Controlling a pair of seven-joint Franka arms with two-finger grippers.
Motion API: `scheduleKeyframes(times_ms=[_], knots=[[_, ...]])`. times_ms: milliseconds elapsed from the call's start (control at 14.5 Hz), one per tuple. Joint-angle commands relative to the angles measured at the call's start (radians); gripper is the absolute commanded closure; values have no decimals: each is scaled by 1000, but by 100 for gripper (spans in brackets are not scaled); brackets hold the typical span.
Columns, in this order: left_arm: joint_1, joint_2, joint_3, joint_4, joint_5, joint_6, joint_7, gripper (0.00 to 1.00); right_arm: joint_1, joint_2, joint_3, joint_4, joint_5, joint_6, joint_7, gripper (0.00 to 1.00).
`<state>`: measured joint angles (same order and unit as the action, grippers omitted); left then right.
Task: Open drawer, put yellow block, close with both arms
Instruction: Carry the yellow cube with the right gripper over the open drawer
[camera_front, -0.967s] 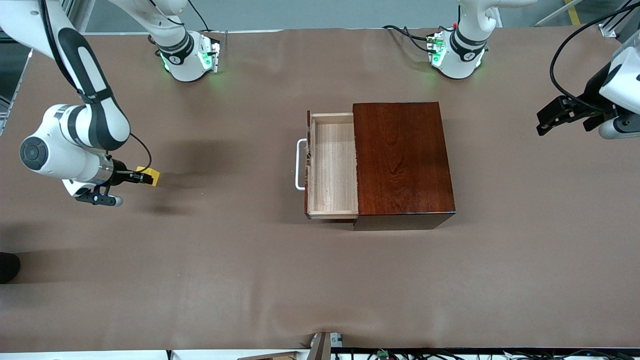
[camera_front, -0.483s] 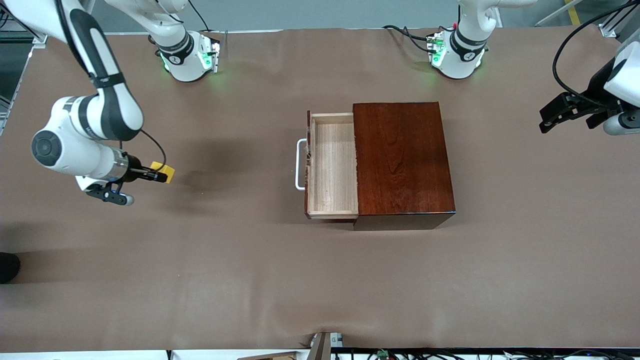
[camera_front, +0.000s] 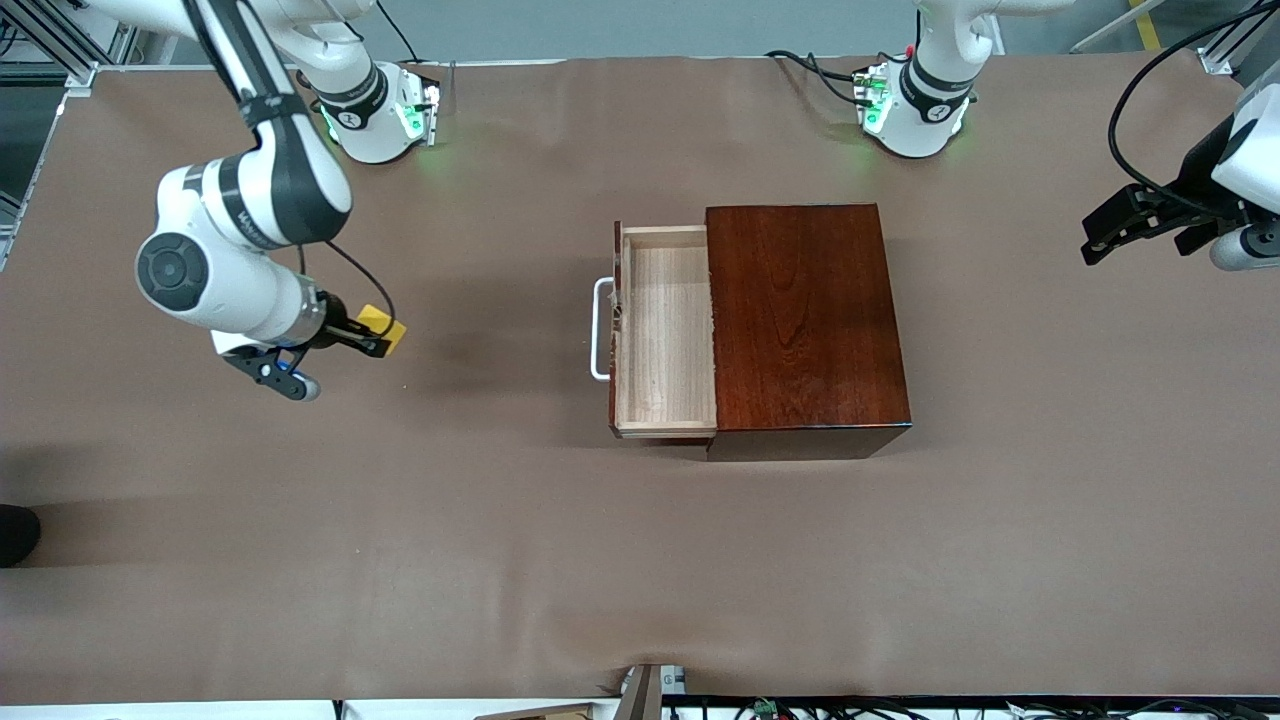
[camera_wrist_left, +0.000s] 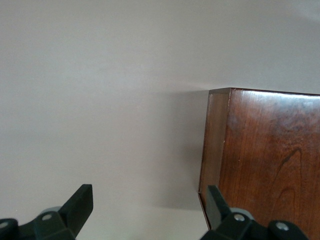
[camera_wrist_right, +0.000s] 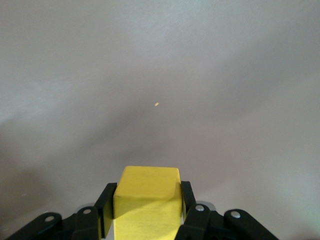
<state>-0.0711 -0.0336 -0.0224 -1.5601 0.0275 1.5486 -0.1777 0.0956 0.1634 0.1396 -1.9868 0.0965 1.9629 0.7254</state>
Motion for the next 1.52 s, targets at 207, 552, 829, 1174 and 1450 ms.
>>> scheduleKeyframes(times_ms=[207,552,829,1174,1450], knots=[[11,-19,-2,-14,-11,-16,29,0,153,-1,-8,120,28,-59,283,100],[10,-32,-4,-32,-11,-18,29,0,291,8,-8,190,35,-59,609,100],[10,-34,-5,-40,-11,-18,27,0,384,39,-9,232,38,-58,805,100],[7,-34,-11,-35,-11,-13,27,0,478,140,-9,356,37,-58,1075,100],[7,-34,-11,-37,-11,-13,27,0,542,260,-9,486,35,-52,1270,100]])
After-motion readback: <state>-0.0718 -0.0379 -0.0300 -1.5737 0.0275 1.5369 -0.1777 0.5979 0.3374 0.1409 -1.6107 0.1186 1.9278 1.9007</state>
